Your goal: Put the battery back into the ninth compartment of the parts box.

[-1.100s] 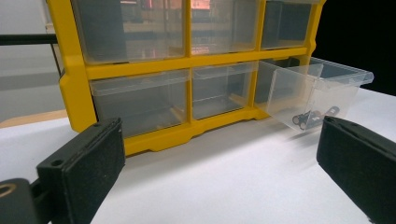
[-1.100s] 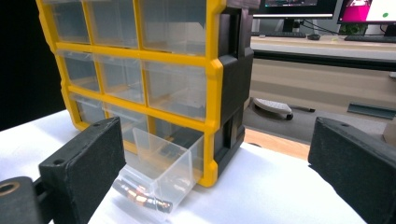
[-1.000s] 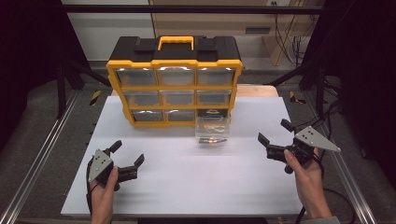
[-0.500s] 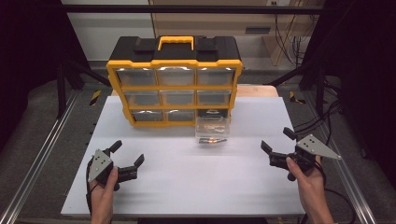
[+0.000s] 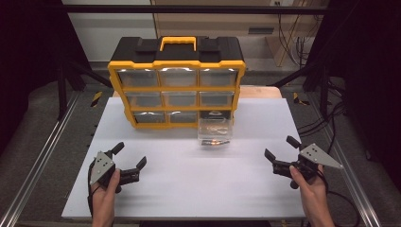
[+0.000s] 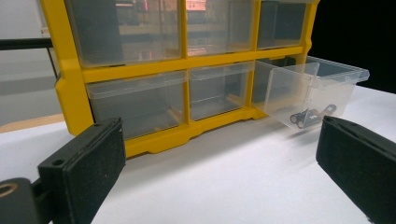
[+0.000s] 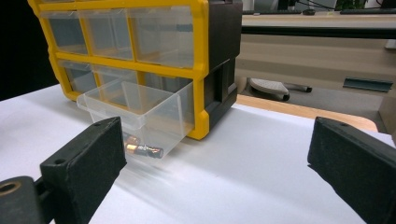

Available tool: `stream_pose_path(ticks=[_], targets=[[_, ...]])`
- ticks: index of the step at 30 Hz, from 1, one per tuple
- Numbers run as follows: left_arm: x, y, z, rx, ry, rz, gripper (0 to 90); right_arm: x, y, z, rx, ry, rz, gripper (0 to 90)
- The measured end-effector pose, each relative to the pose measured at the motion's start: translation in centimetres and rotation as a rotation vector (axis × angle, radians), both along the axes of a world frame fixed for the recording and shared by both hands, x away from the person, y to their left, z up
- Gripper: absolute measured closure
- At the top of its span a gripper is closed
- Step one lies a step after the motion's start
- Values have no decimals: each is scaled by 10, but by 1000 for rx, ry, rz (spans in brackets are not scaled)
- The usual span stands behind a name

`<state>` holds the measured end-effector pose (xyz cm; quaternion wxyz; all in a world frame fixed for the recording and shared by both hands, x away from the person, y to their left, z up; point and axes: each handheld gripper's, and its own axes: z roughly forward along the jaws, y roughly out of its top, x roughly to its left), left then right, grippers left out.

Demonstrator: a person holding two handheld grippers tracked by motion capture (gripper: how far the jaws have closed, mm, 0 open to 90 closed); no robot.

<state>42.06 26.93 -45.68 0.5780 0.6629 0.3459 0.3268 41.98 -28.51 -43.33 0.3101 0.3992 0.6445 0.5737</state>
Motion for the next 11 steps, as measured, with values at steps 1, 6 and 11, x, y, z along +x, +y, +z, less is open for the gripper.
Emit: stream_pose_path(ticks=[1,6,11], targets=[[0,0,0,2,-4,-5,15,0,1,-3,-3,-1,0,42],[-2,-2,2,-9,-31,-34,14,2,9,-19,-14,-25,20,49],[-1,-3,2,-27,-26,-29,13,6,18,-31,-37,-10,28,56]])
